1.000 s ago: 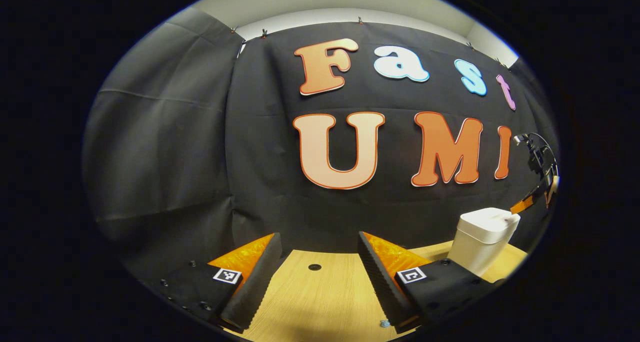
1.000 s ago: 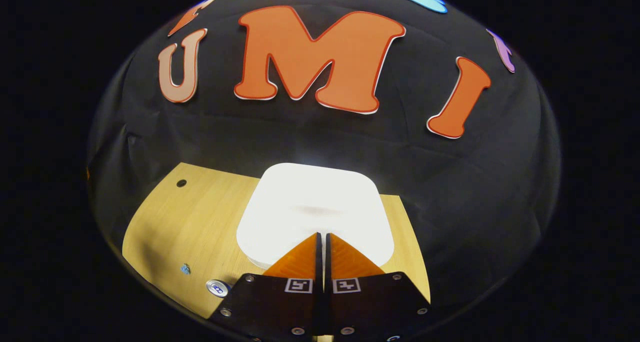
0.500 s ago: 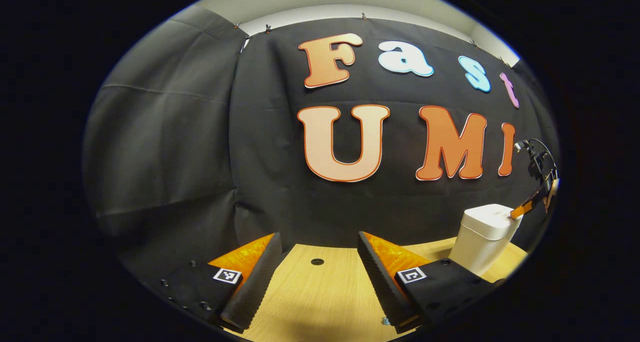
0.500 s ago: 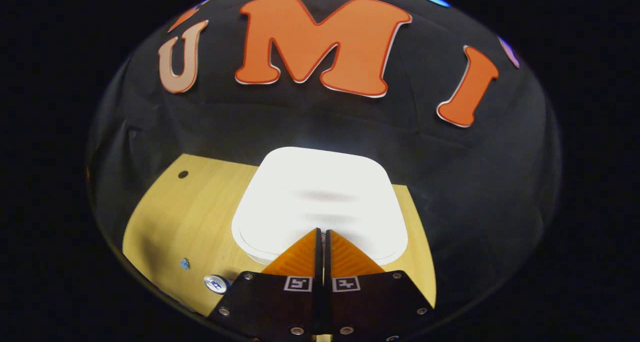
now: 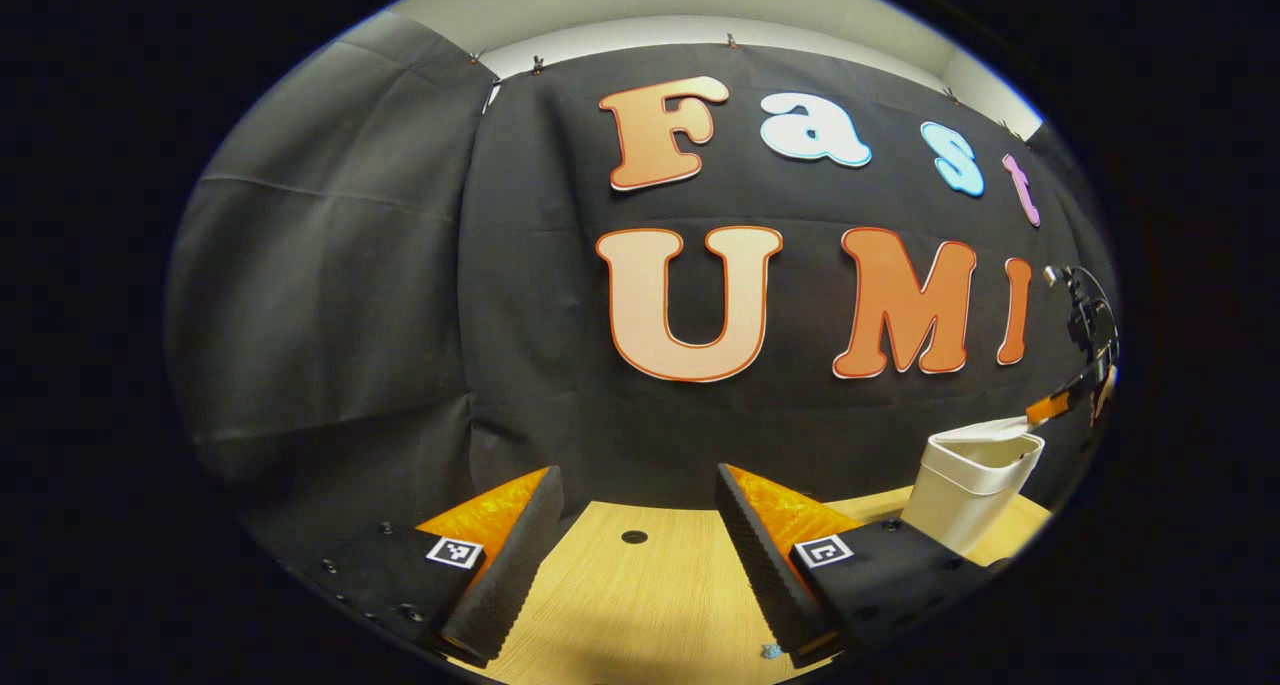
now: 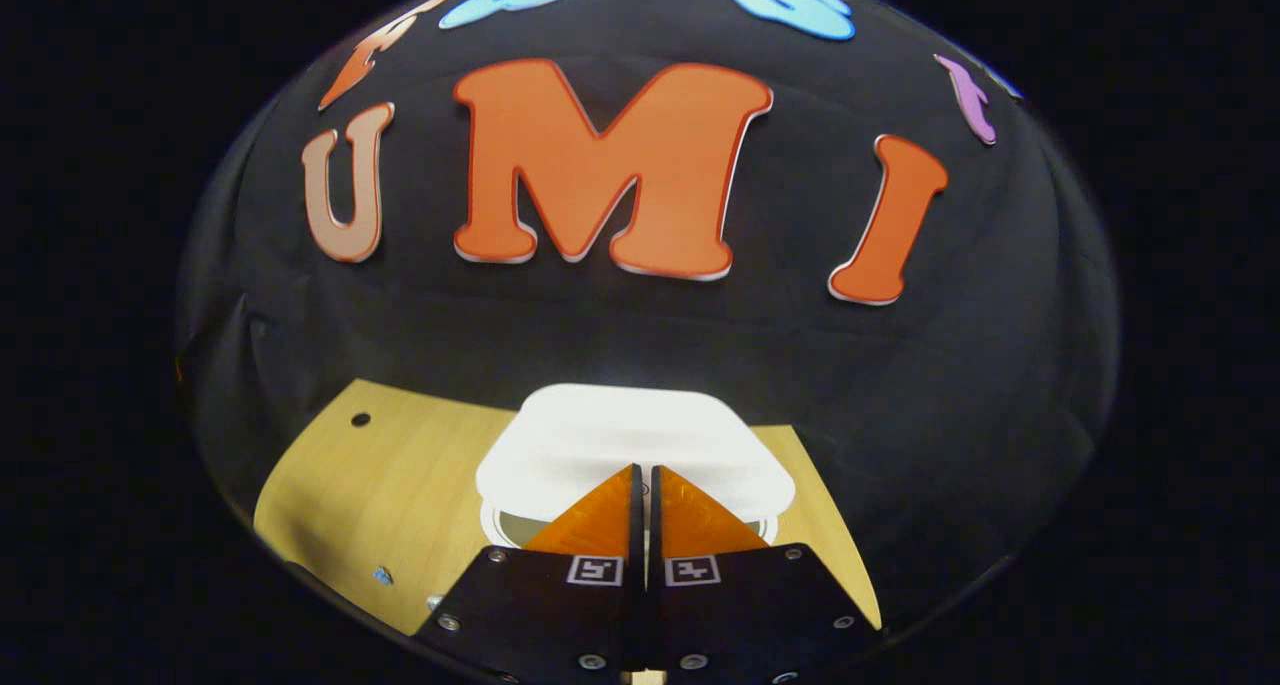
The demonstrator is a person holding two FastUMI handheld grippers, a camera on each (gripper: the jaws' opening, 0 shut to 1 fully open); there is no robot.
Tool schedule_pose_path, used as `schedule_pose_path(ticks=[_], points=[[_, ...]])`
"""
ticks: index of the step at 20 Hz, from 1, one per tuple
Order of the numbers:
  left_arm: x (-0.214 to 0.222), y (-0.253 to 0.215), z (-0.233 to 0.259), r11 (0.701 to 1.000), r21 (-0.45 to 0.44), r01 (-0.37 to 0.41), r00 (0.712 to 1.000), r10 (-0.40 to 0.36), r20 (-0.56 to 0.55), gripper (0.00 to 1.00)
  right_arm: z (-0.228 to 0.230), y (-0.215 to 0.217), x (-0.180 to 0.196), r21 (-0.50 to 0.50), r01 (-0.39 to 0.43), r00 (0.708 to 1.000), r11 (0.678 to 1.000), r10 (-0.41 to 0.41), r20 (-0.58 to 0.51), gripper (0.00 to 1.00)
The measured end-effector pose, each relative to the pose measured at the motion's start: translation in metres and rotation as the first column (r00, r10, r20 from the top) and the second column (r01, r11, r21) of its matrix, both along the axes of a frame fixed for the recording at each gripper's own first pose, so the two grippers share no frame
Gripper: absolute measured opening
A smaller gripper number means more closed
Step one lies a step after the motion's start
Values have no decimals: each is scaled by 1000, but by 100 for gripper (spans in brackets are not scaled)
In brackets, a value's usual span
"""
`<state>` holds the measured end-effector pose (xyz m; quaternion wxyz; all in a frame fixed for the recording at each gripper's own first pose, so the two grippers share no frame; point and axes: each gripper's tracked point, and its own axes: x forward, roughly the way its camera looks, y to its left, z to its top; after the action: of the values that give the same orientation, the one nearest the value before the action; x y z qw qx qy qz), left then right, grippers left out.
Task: Press the lid of the desktop garbage bin to open it, pick up the crumpled paper on the desktop and throw it into the bin, then pick up the pop can on the desktop and drop it into the bin, and finally close the garbage bin lid.
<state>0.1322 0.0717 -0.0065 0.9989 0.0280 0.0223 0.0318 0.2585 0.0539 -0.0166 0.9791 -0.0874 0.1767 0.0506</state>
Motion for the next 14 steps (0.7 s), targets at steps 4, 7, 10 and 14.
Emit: schedule_pose_path(ticks=[4, 7, 10, 14], points=[[4, -5, 7, 1000, 18, 13, 1000, -13, 15, 97, 39, 8, -27, 57, 2, 995, 998, -8, 103, 8], [7, -10, 6, 1000, 1, 25, 1000, -25, 8, 96, 43, 18, -49, 104, 7, 992, 995, -20, 124, 31], [10, -14, 4, 1000, 5, 26, 1000, -26, -1, 97, 50, 16, -66, 147, 16, 988, 989, -38, 152, 96], [14, -19, 1, 999, 2, 38, 999, -38, -7, 97, 43, 14, -75, 156, 26, 986, 988, -50, 159, 98]])
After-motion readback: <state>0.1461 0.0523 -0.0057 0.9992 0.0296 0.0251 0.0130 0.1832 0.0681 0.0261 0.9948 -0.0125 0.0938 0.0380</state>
